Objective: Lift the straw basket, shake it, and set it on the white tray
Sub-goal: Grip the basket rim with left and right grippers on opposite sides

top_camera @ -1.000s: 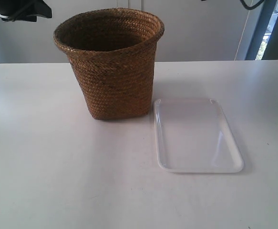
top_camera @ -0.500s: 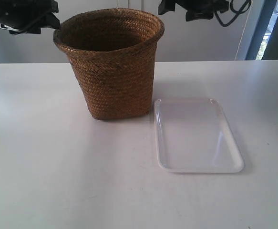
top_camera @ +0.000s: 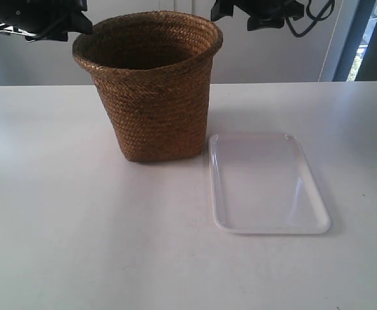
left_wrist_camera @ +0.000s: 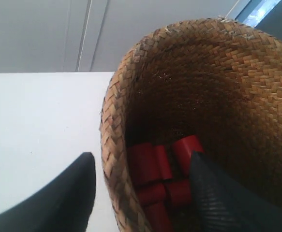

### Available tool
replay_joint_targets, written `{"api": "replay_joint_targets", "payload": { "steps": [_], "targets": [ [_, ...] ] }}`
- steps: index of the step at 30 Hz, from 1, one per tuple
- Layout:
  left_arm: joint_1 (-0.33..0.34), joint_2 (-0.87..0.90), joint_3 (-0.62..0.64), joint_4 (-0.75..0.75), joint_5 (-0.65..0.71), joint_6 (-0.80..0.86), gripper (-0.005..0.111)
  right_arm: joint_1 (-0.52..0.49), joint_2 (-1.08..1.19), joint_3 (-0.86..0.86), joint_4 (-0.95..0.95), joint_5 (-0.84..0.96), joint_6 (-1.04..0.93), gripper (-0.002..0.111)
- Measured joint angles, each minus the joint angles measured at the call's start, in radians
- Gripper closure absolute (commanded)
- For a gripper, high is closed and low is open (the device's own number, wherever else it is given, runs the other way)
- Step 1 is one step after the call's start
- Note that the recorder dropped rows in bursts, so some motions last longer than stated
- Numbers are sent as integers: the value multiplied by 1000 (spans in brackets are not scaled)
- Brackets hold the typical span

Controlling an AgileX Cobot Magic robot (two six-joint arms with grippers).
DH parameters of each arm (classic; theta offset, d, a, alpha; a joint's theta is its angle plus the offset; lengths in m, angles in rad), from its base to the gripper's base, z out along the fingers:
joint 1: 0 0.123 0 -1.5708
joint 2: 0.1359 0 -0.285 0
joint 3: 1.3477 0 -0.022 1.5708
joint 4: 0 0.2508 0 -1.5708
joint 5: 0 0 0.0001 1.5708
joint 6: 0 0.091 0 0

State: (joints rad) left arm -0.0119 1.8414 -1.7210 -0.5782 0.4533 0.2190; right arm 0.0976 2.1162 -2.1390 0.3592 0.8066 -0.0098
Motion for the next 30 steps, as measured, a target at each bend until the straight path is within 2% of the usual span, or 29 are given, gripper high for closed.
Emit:
{"api": "replay_joint_targets", "payload": {
  "steps": [17,30],
  "targets": [
    [0,31,-8,0,8,0,45,0,128,-211,16,169,10,37],
    [-3,55,-8,0,10,0,45,4,176,-228,37,191,10,37]
  ]
}}
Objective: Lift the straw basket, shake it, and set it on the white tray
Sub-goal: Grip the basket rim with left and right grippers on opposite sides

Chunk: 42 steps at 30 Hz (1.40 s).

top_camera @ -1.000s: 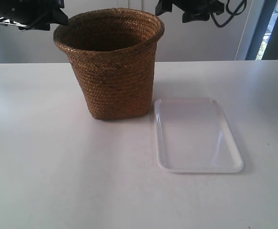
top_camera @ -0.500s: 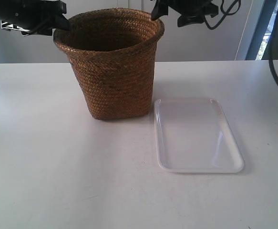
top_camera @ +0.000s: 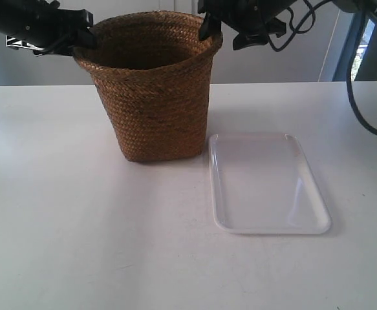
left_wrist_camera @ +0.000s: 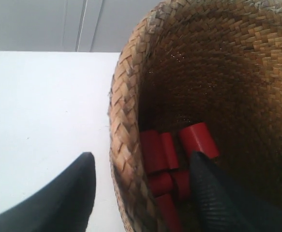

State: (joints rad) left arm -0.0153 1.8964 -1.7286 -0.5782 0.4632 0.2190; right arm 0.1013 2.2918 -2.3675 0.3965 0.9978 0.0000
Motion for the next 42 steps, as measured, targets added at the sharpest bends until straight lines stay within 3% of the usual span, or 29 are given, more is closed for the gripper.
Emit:
{"api": "replay_joint_targets", "payload": {
  "steps": [18,36,39,42],
  "targets": [
    [-9,38,-1,-4,-27,4,45,8,36,-4,75,-54,9,37],
    [-9,64,-5,-23,-45,4,45,43,47,-5,-40,-58,14,38],
    [-9,64,-5,-23,-48,10,45,45,51,-5,-44,-64,14,45],
    [-9,64,-5,-23,-50,12,46,48,51,-5,-44,-88,14,66]
  ]
}}
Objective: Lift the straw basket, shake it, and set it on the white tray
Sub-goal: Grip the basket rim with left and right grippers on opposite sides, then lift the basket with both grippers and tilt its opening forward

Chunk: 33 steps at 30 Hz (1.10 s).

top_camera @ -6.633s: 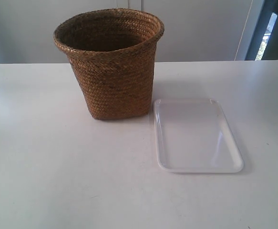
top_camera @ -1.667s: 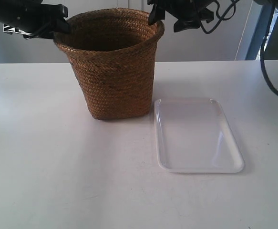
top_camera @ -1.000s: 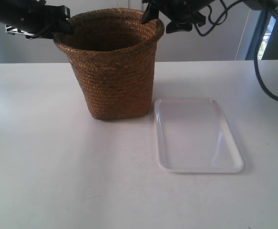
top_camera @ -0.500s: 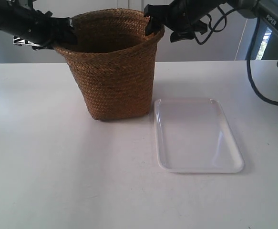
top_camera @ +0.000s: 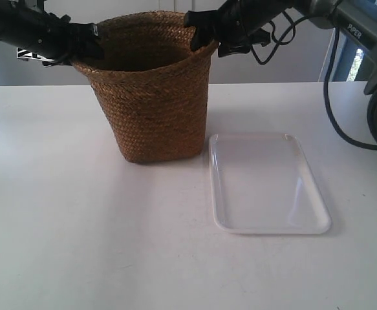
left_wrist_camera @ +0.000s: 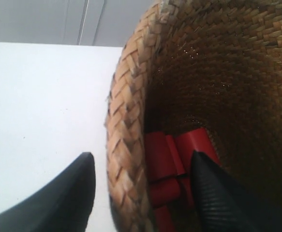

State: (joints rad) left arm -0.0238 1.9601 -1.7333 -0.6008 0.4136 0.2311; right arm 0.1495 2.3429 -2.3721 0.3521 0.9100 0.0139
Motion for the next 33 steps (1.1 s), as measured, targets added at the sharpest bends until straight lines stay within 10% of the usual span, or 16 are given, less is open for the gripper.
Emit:
{"api": "replay_joint_targets", "payload": {
  "steps": [7,10,33],
  "targets": [
    [0,0,0,-2,-25,2,80,2,0,0,7,-25,-4,107],
    [-2,0,0,-10,-35,-11,107,14,0,0,7,-42,-32,108],
    [-34,-199,182,-1,-160,-43,107,76,-207,212,-175,-122,28,108]
  ]
}}
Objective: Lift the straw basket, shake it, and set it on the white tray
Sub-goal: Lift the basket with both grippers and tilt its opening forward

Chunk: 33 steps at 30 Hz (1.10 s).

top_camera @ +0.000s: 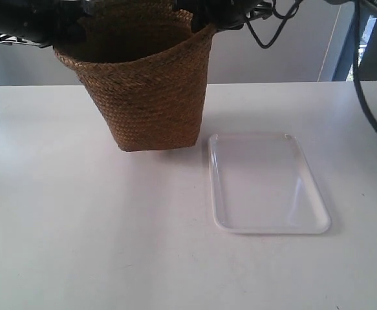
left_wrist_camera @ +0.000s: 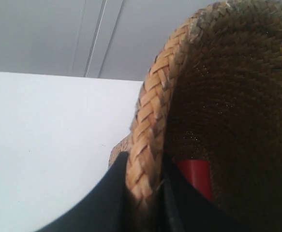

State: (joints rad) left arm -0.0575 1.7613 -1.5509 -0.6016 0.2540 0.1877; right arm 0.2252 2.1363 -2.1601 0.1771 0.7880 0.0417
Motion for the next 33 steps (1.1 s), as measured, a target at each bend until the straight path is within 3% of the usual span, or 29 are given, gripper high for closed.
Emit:
{"api": "replay_joint_targets", "payload": {
  "steps": [10,22,29,33],
  "targets": [
    [-23,-83,92,0,-29,10,107,14,-234,396,8,-251,20,108],
    [-160,-300,323,19,-173,35,107,89,-535,851,-3,-546,18,108],
    [-184,-481,494,19,-232,36,107,150,-683,1055,-3,-643,-9,108],
    [-188,-562,555,19,-190,36,107,160,-724,1121,0,-637,-11,108]
  ]
}}
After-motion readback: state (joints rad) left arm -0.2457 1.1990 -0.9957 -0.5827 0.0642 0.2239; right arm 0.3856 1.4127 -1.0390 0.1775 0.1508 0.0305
